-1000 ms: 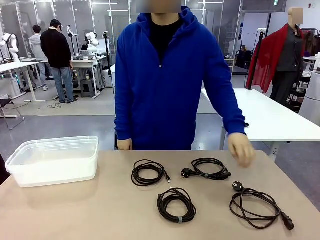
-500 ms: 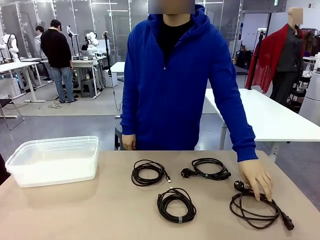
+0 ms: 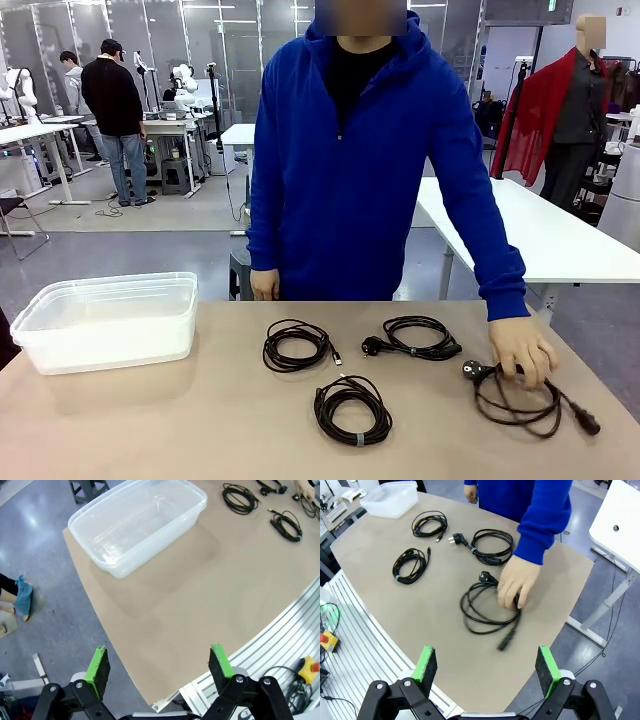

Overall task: Organize and store the cables.
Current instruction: Place the Power Cable into the Organizing box.

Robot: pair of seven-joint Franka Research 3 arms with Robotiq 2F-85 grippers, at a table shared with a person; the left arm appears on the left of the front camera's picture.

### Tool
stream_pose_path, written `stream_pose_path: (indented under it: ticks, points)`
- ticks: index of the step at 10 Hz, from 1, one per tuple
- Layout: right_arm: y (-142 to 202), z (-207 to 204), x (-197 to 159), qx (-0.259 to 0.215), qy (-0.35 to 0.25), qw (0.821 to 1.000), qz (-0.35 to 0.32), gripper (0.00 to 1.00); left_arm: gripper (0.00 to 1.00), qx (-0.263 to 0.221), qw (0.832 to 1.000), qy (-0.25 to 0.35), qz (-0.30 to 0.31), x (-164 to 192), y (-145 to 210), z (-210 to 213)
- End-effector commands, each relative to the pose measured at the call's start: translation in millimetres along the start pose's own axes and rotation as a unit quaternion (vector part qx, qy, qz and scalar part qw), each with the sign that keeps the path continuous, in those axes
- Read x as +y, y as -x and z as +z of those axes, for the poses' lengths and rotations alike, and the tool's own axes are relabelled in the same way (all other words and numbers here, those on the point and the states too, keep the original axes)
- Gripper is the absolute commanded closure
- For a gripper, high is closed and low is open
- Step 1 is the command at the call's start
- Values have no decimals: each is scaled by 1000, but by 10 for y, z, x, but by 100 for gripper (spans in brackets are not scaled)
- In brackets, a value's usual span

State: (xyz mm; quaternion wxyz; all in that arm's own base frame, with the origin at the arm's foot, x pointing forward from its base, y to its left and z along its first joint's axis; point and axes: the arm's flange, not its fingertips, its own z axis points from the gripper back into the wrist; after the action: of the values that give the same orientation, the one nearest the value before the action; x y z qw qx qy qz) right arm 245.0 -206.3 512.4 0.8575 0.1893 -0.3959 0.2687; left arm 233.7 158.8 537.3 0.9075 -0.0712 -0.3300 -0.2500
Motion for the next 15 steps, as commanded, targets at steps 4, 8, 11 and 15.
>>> stream_pose_path:
  ticks: [4,8,11,15]
  points:
    - [2,7,2,-3,-3,1000,8,0,0,6,1000,-4,-2,-12,-15,-3]
    - [-17,-24,30,11,-1,1000,23,0,0,6,1000,-4,-2,-12,-15,-3]
    - [-376,-347,141,57,-27,993,98,0,0,6,1000,-4,-2,-12,-15,-3]
    - [-948,-1275,312,124,-71,971,189,0,0,6,1000,-4,-2,-12,-15,-3]
